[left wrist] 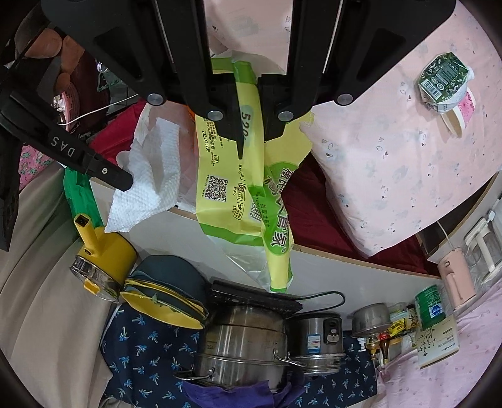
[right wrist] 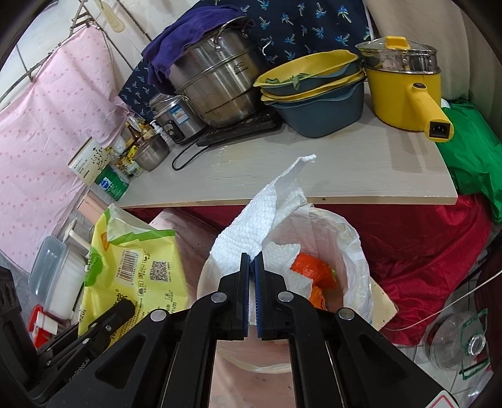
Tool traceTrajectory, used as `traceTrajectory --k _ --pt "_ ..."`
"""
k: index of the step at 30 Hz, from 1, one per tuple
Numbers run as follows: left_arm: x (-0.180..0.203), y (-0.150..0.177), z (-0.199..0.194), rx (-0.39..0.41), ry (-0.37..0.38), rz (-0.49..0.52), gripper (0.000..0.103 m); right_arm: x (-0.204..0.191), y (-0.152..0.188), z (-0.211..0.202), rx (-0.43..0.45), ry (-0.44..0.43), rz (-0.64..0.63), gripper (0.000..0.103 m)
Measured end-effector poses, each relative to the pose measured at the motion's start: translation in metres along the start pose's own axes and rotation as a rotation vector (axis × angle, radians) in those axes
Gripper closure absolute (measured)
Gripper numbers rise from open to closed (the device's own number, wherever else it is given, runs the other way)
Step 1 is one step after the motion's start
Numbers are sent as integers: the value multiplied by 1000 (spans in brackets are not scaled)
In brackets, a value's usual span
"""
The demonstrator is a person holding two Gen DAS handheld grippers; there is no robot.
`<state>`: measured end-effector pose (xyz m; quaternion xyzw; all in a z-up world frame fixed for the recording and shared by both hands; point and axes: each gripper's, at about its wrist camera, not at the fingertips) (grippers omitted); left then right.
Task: Collect trash
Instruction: 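Carry the tissue and snack bag over the bin and open both grippers, then withdraw both grippers from the bin toward the pink cup and green carton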
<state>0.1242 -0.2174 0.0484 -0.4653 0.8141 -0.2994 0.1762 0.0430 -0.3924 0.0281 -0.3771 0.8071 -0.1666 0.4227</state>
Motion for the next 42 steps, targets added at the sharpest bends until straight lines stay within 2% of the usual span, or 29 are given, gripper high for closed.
traceTrajectory --k 10,13,15,17,20,27,32,36,42 --pt "21 5 24 -38 18 30 96 16 3 8 -17 15 16 99" --pt "23 5 28 -42 19 35 94 16 3 11 -19 19 13 95" --pt "22 5 31 -43 14 32 87 15 3 12 -12 23 14 93" --pt "20 6 32 -43 9 22 68 14 2 13 -12 19 14 93" --pt "17 7 32 -38 3 15 61 12 3 14 -15 17 10 92" --pt "6 9 29 -40 -6 -2 58 2 5 14 -19 17 -13 92" --pt "-6 11 23 -31 -14 -23 56 -10 7 13 -20 17 -36 85" --pt "-18 12 15 -18 -26 -38 55 -23 10 12 -24 10 -60 83" --pt "-50 18 0 7 -62 -74 48 -52 17 14 -35 -18 -107 74"
Point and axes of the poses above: each gripper's, at about its wrist camera, not at the fingertips, and z roughly the way its jaws point, x to its right, y to its underside, and after that the axes turned 10 degrees about -y, right-handed
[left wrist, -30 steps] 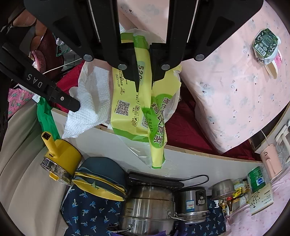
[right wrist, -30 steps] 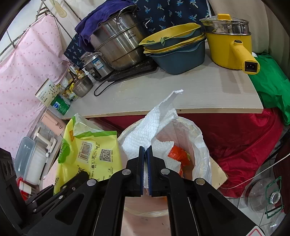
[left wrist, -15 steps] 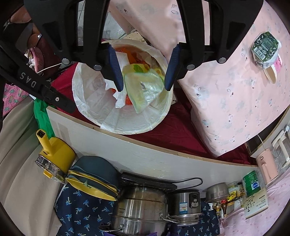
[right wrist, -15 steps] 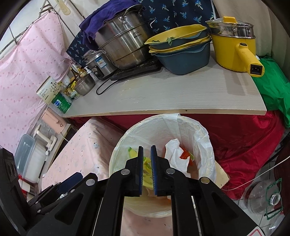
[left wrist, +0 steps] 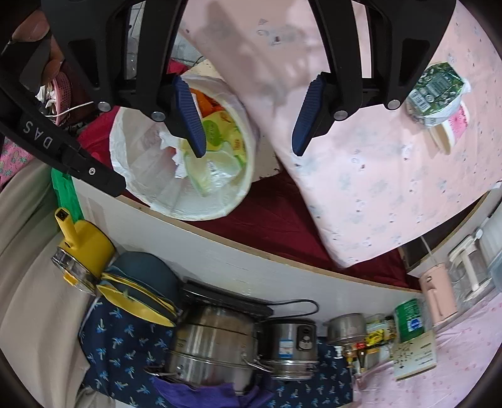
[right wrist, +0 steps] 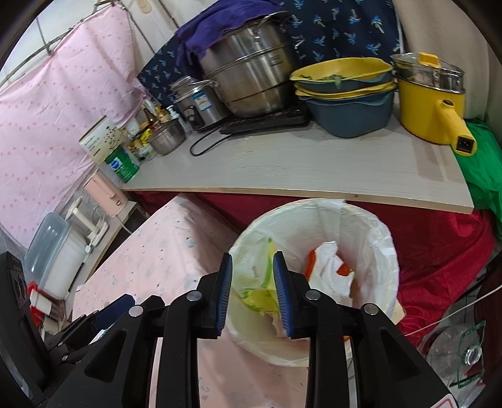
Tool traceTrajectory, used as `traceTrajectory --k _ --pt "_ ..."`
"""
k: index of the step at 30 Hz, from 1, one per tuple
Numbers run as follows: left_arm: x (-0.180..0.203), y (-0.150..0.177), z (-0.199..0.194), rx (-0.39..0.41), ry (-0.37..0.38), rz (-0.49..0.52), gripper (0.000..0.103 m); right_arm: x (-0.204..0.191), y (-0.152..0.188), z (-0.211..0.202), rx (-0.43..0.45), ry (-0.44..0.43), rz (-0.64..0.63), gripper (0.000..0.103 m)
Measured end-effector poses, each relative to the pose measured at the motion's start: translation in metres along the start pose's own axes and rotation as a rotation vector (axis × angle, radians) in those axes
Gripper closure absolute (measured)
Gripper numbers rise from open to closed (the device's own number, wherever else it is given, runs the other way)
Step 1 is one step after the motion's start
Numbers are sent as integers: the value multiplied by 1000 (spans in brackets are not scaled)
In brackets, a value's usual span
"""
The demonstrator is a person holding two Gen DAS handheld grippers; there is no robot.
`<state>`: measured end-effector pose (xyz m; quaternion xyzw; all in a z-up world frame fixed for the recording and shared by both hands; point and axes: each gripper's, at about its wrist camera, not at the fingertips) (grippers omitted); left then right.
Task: Collect trash
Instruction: 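Withdraw both grippers from the bin toward the pink cup and green carton, then lower the left gripper around the green carton while the right gripper approaches the pink cup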
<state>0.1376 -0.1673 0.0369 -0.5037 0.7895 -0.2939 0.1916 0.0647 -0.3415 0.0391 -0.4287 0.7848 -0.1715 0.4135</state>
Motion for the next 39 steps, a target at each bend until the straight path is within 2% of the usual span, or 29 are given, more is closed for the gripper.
traceTrajectory --k 7,11,21,24,26,28,31,39 --pt "-54 10 -13 13 -67 -78 47 -44 12 18 -46 -46 -66 67" --pt "-90 19 -20 16 -107 -137 42 -71 23 30 -77 -73 -108 61" --pt "-167 56 -27 -19 -186 -225 42 -137 58 63 -175 -133 -209 59" --pt "-186 70 -27 -29 -213 -239 38 -154 70 75 -206 -147 -235 59" --pt "-199 80 -27 -35 -229 -245 29 -165 79 82 -227 -158 -250 59" --pt "-211 91 -25 -45 -253 -251 26 -174 86 89 -245 -165 -264 59" --pt "-228 104 -19 -70 -264 -277 22 -185 96 100 -271 -175 -278 59" --pt "-259 125 11 -149 -243 -374 22 -206 118 129 -332 -196 -309 59"
Point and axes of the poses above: each gripper's, at about its wrist camera, not at the fingertips, and z roughly the way its jaws point, x to its right, y to its underside, and after that the axes turned 10 degrees about -y, right-handed
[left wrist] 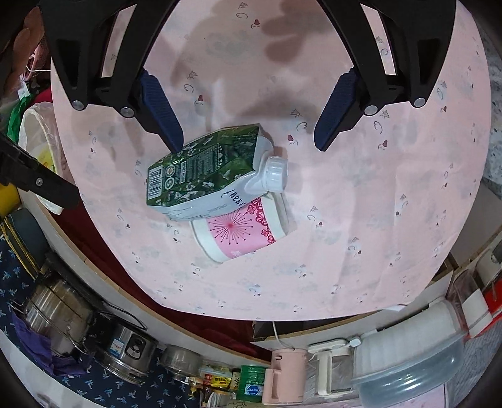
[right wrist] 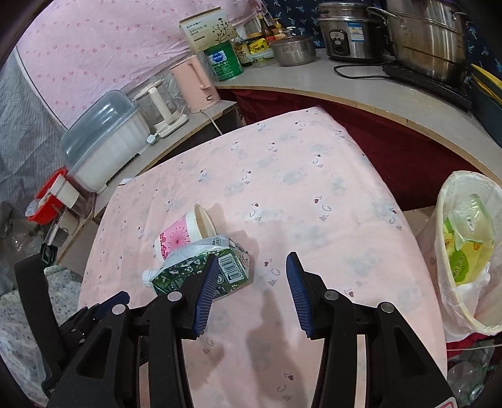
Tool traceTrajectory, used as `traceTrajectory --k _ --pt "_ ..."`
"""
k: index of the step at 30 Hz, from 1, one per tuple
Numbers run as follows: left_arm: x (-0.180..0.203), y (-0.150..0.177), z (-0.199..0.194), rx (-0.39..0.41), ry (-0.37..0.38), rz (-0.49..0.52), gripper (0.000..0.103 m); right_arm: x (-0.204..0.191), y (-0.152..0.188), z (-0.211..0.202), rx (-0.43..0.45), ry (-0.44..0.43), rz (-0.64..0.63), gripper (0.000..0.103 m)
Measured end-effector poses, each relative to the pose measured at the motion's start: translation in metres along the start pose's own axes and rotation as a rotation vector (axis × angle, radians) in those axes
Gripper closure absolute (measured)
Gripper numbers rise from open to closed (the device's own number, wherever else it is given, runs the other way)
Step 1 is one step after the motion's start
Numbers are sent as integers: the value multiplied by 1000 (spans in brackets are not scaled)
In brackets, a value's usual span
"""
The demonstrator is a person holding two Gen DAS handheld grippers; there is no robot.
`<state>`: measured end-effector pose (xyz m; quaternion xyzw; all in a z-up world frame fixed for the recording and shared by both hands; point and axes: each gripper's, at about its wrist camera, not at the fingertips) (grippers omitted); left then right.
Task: Collect trash
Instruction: 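Lower the left gripper around the green carton while the right gripper approaches the pink cup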
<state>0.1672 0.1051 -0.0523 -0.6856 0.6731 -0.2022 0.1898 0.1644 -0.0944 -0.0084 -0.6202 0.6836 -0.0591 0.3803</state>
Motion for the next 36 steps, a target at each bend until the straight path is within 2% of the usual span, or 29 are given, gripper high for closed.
traceTrajectory --k 9,12,14,15,18,19,20,22,23,28,30,32,33,36 --pt "-3 -3 35 -80 63 -68 23 -8 -7 34 -40 -15 -9 59" --pt "-3 -5 42 -99 93 -80 33 -12 -14 45 -51 -36 -18 59" --pt "-1 -5 43 -109 125 -77 45 -15 -19 54 -60 -54 -19 59" --pt "-1 -5 43 -113 132 -75 46 -16 -21 58 -63 -61 -20 59" --pt "-1 -4 43 -118 151 -70 59 -22 -29 71 -76 -82 -30 59" --pt "-2 -4 43 -125 161 -69 75 -24 -31 75 -83 -88 -38 59" --pt "-4 -3 45 -140 159 -73 86 -27 -34 81 -92 -97 -44 59" --pt "-7 -3 47 -154 166 -80 97 -31 -38 91 -107 -118 -55 56" --pt "-9 -2 47 -157 164 -81 99 -34 -40 97 -114 -127 -59 55" --pt "-20 -3 46 -151 160 -92 98 -45 -56 121 -134 -138 -91 54" --pt "-25 -4 44 -143 153 -104 91 -46 -61 127 -140 -140 -99 54" --pt "-31 -6 41 -128 142 -114 67 -47 -64 134 -146 -130 -106 54" --pt "-33 -7 39 -119 132 -119 63 -46 -66 138 -152 -126 -106 54" --pt "-39 -10 38 -109 120 -129 62 -46 -62 144 -178 -97 -121 54"
Point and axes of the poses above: each gripper's, at about its wrist camera, not at the fingertips, and z roughly the way its jaws point, x to its right, y to its underside, and after that the axes turned 10 degrees about -y, right-handed
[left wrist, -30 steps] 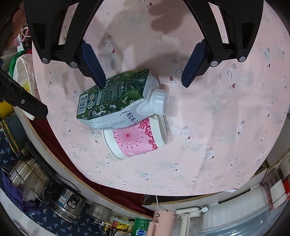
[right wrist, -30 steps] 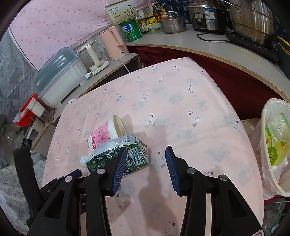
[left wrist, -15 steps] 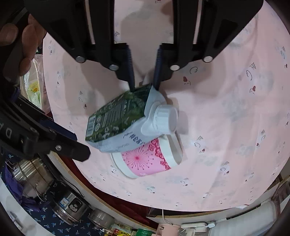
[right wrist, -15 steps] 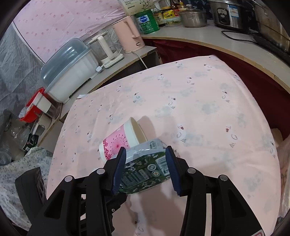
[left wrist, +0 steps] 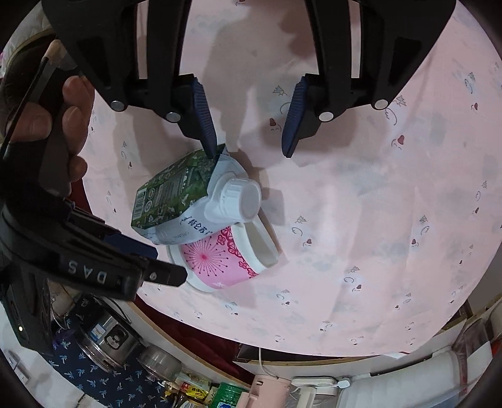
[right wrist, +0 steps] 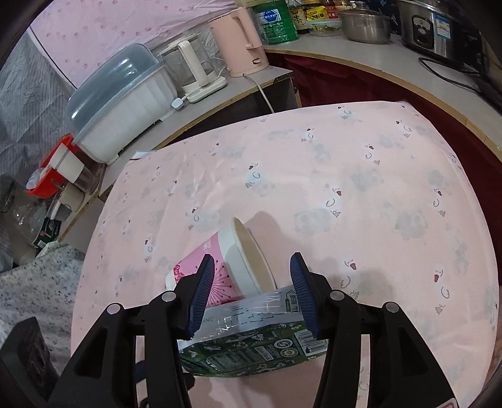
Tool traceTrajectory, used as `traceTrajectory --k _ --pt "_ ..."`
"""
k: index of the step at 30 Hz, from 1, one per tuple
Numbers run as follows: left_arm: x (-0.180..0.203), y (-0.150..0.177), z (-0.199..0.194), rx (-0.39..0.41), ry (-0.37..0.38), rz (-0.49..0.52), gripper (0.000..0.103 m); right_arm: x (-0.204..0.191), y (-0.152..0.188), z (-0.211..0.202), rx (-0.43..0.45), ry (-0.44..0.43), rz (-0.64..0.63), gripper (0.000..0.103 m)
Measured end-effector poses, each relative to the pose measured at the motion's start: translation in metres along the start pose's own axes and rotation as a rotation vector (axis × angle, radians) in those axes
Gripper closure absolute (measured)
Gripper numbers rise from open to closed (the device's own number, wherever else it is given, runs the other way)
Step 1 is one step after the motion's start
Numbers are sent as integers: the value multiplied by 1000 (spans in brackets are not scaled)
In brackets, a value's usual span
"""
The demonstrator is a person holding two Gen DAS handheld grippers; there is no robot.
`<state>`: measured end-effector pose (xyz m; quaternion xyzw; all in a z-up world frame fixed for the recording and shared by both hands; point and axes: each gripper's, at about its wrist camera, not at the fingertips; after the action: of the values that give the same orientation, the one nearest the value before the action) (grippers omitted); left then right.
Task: Collect trash
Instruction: 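Lower the left gripper around the green carton while the right gripper approaches the pink cup, then grasp the green carton with the left gripper while the right gripper grasps the pink cup rim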
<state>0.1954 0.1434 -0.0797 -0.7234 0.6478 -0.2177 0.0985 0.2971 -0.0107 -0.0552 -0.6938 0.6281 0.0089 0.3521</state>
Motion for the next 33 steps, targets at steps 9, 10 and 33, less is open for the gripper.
traceTrajectory --k 9,10,33 --pt "7 5 -9 11 12 -1 32 5 50 -27 -37 -10 53 53" --pt "9 6 -10 12 10 1 27 7 56 -31 -41 -17 68 53" --pt "6 3 -12 11 -58 -64 20 -4 -6 7 -93 -118 -29 54"
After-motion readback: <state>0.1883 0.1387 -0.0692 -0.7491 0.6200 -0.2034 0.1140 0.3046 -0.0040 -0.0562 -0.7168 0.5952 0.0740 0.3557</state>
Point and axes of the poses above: each gripper's, at about its wrist camera, not at the fingertips, and z roughly the way its jaws point, x to its right, y to its underside, and after that the axes turned 10 degrees about -y, right-handed
